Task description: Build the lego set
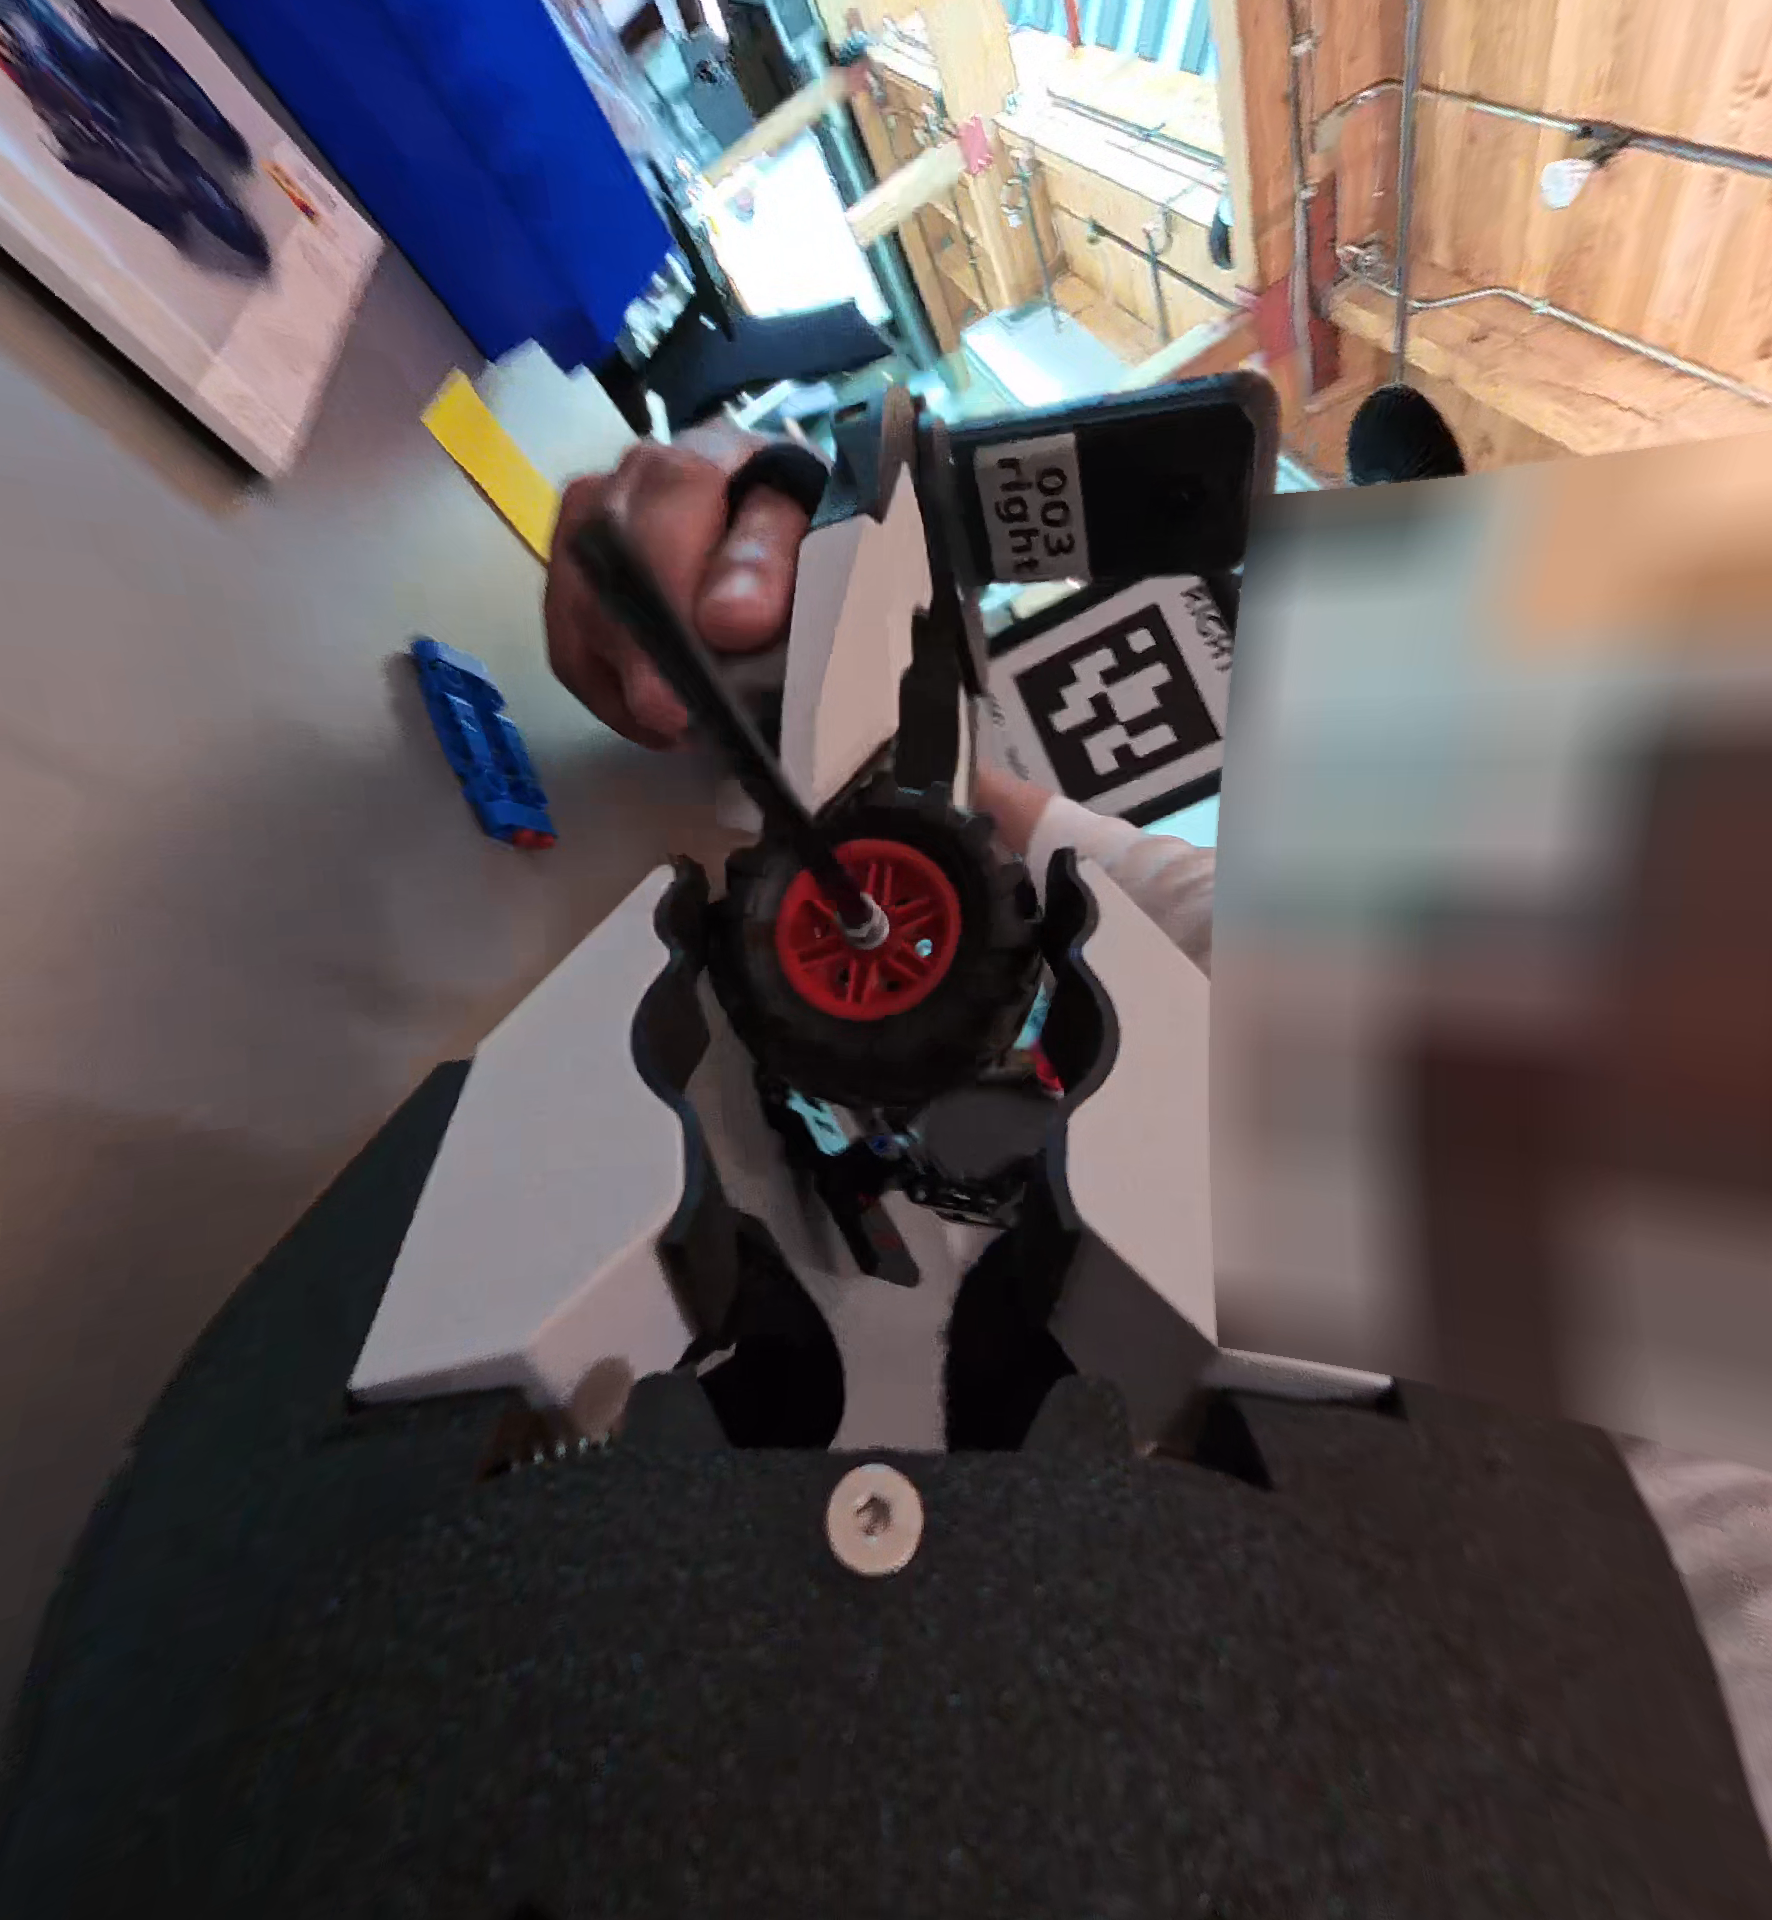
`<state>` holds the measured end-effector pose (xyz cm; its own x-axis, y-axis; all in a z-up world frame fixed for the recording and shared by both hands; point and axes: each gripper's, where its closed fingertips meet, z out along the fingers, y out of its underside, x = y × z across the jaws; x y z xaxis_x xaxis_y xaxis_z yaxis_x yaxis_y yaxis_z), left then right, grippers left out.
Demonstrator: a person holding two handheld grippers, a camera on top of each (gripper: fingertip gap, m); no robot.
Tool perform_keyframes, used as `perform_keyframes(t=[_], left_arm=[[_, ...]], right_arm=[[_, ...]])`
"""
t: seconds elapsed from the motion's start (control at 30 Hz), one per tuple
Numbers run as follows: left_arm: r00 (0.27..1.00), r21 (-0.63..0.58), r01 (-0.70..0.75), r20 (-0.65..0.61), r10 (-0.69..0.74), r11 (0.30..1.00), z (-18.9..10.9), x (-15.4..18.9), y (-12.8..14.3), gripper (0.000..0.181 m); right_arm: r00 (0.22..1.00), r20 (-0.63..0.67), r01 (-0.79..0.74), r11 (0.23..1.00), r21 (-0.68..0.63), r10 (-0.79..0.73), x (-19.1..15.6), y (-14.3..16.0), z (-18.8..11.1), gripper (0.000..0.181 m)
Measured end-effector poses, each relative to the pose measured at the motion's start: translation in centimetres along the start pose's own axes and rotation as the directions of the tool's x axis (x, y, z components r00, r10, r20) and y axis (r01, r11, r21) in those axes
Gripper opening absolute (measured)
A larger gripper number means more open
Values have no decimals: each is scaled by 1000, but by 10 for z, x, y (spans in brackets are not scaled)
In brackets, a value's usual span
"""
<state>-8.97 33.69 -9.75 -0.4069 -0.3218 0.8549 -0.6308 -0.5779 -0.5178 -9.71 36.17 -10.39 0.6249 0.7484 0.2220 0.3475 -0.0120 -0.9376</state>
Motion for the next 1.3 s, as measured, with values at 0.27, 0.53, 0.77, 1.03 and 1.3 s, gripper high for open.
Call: perform_keyframes(t=[0.27,0.53,0.77,1.03,1.3], left_arm=[[667,-212,-549,472,576,809,-20,-41,-10,46],[361,-354,-653,632,686,669,-19,-59,-16,28],[259,-340,-670,725,638,660,-24,-56,-28,27],[14,-410,-661,831,557,629,-32,-54,-38,24],[364,-332,-664,639,678,670,-19,-56,-19,26]], right_arm=[[944,-77,-328,940,-95,322,27,25,2,27],[956,-210,-236,963,-129,206,32,34,0,27],[935,-331,-175,978,-113,129,40,26,-3,26],[893,-448,-117,982,-146,40,48,22,-2,21],[983,-176,-57,996,-64,45,37,29,-4,35]])
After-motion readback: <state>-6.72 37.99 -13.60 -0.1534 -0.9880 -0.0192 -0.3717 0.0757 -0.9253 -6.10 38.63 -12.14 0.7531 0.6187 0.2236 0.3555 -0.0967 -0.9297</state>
